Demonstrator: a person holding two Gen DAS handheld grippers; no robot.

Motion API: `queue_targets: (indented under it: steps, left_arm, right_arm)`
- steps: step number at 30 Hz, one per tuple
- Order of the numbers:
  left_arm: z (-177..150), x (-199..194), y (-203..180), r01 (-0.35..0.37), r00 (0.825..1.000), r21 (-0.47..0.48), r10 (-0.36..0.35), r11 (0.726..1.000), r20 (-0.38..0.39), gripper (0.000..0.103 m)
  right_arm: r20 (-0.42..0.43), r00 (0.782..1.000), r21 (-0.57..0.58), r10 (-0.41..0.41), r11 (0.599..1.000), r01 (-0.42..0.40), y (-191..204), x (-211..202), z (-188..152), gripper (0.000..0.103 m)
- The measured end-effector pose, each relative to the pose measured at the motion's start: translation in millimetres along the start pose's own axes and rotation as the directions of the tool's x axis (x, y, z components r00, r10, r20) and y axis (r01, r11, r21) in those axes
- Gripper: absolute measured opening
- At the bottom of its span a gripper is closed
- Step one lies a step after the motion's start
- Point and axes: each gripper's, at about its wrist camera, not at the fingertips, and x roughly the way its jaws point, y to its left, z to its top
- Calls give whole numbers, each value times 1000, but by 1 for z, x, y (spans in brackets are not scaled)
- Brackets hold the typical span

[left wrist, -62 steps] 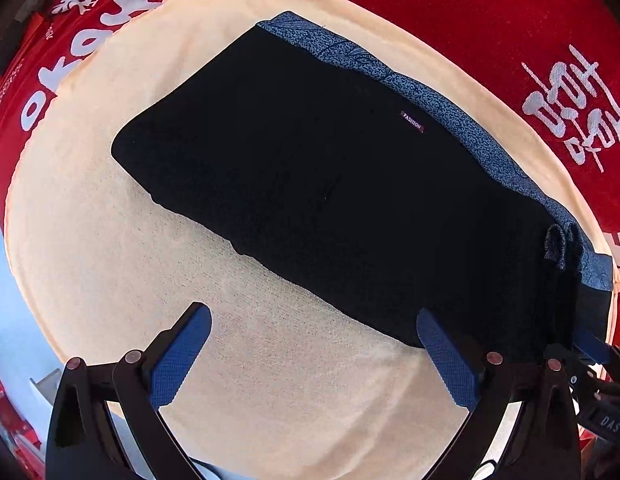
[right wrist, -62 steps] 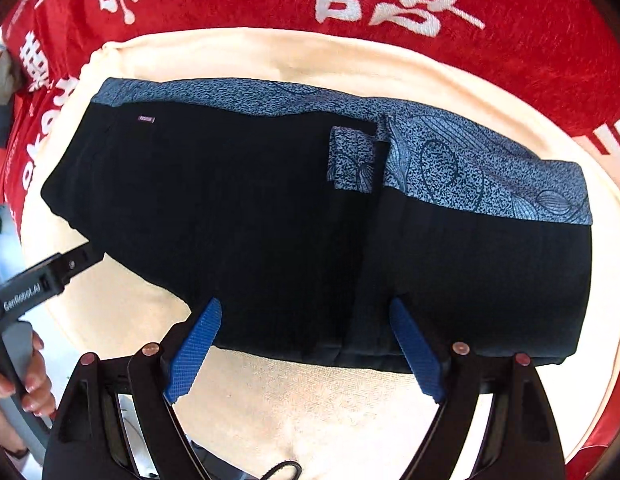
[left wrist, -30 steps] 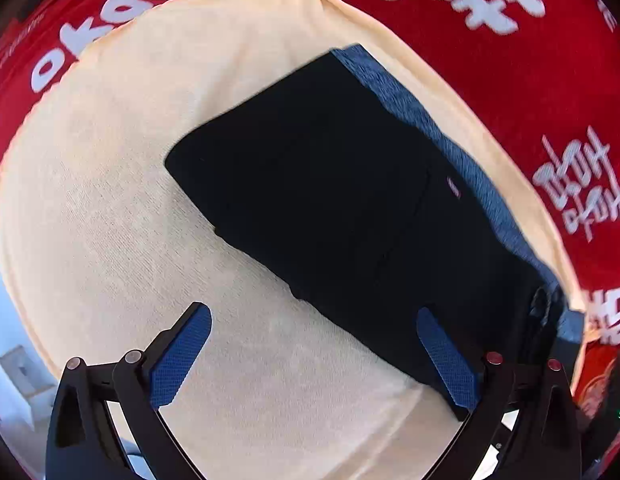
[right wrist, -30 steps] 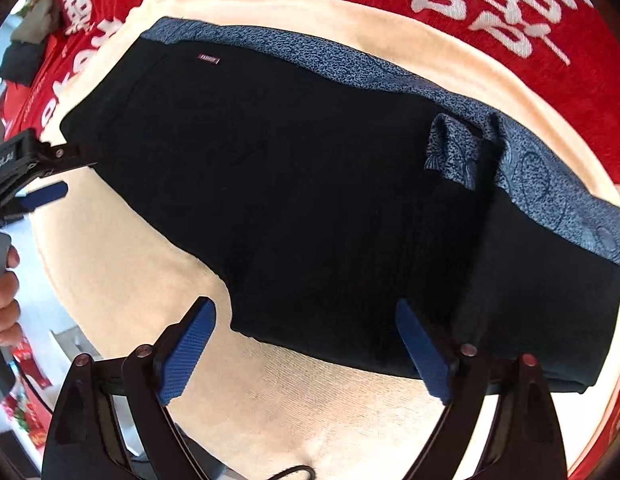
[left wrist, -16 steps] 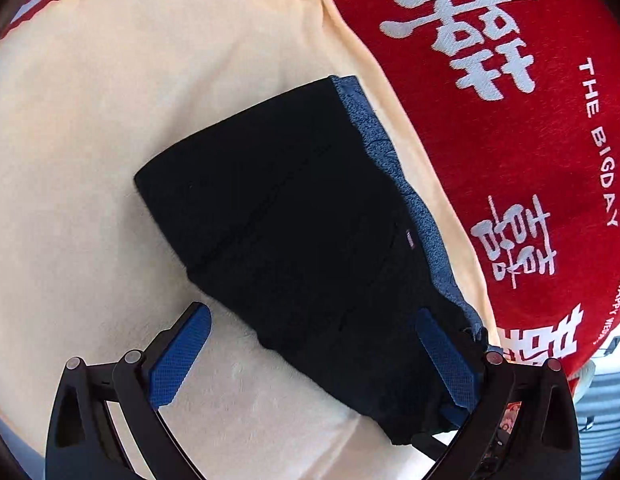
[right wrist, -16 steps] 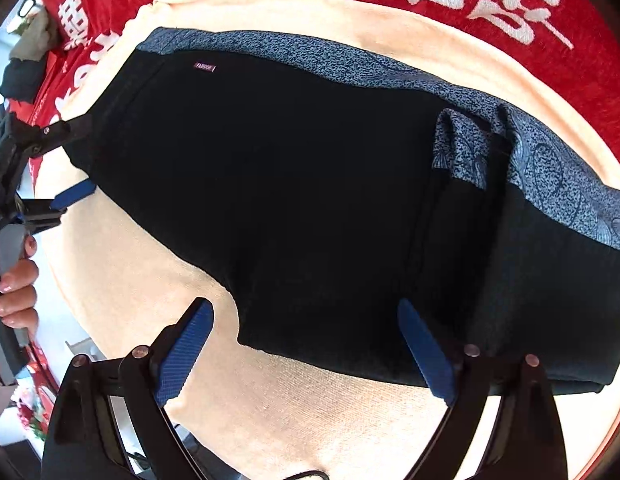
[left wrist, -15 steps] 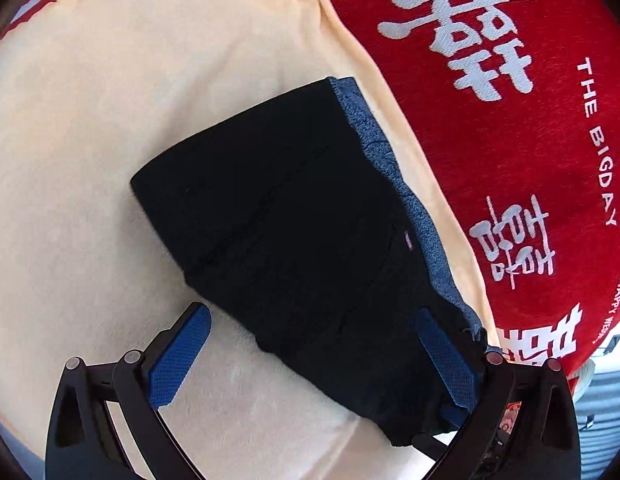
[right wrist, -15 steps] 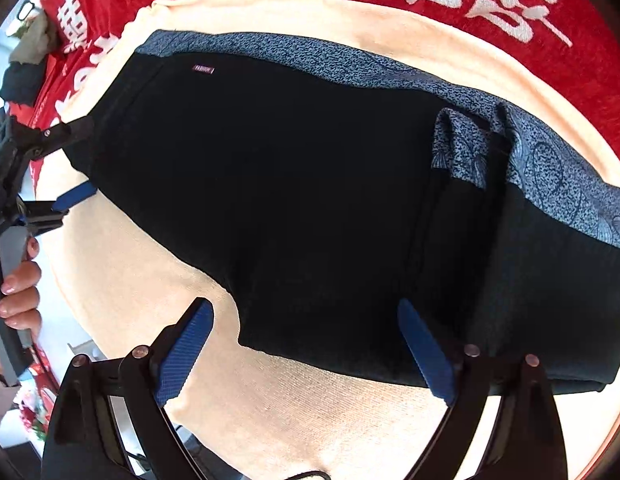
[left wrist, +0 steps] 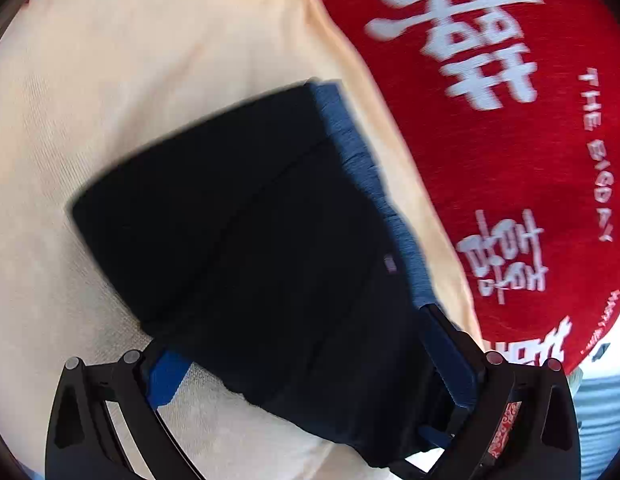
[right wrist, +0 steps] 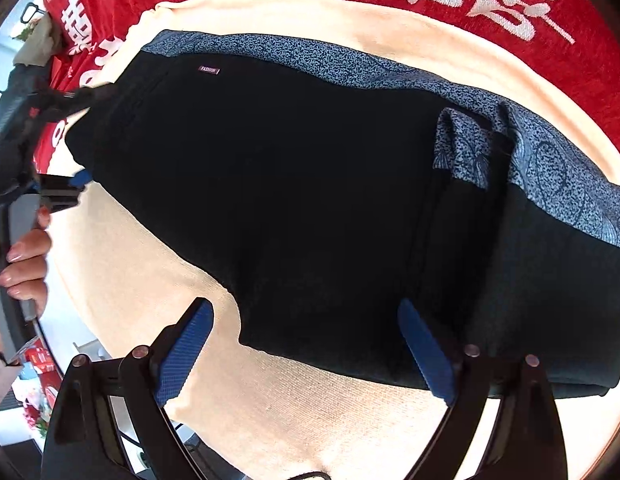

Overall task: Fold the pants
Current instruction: 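Grasp the trouser edge with both tools and lift it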

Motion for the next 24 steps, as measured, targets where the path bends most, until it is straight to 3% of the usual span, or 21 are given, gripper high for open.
queue_targets:
  steps: [5, 6, 7, 9, 10, 12, 13, 14, 17, 18, 20, 22, 24]
  left_arm:
    - [-1, 4, -18, -146, 989, 22, 146, 989, 22, 98]
    - [-2, 3, -22, -196, 980, 32, 194, 980, 35, 86]
    - [-2, 3, -26, -248, 968, 56, 246, 967, 49, 66]
    - [-4, 3, -33, -336, 942, 123, 329, 934, 71, 46]
    - [-6, 2, -37, -355, 935, 159, 346, 921, 83, 41]
    - [-14, -1, -55, -415, 910, 277, 389, 867, 144, 36]
    - [-21, -1, -66, -450, 893, 342, 411, 825, 184, 36]
    - [-33, 0, -81, -496, 868, 426, 432, 757, 245, 35]
    - [-62, 3, -106, -568, 822, 561, 441, 602, 359, 35]
    - [-68, 5, -111, -582, 812, 584, 442, 566, 381, 35]
    - [-79, 7, -116, -605, 794, 616, 444, 504, 416, 35]
    - [-82, 9, -118, -612, 788, 624, 444, 486, 426, 35]
    - [-83, 8, -118, -615, 785, 627, 444, 477, 433, 35]
  right_arm:
    - [4, 1000, 0, 6, 1000, -6, -1, -1, 0, 95]
    - [-1, 1000, 5, 10, 1000, -10, -2, -3, 1, 95]
    - [-3, 1000, 14, 17, 1000, -17, -3, -5, 2, 95]
    - [2, 999, 45, 41, 998, -41, -8, -15, 7, 95]
    - [10, 998, 65, 58, 996, -58, -12, -23, 10, 95]
    - [36, 996, 92, 84, 992, -87, -19, -39, 17, 95]
    - [49, 994, 103, 97, 990, -101, -22, -48, 22, 95]
    - [64, 992, 115, 113, 986, -120, -25, -57, 30, 95]
    - [85, 977, 141, 198, 968, -208, -30, -78, 61, 95]
    - [97, 967, 150, 236, 957, -248, -28, -84, 75, 95]
    - [89, 952, 128, 292, 945, -302, -17, -92, 104, 95]
    - [89, 931, 91, 353, 928, -361, 5, -94, 131, 95]
    - [26, 918, 35, 395, 918, -396, 33, -89, 160, 95]
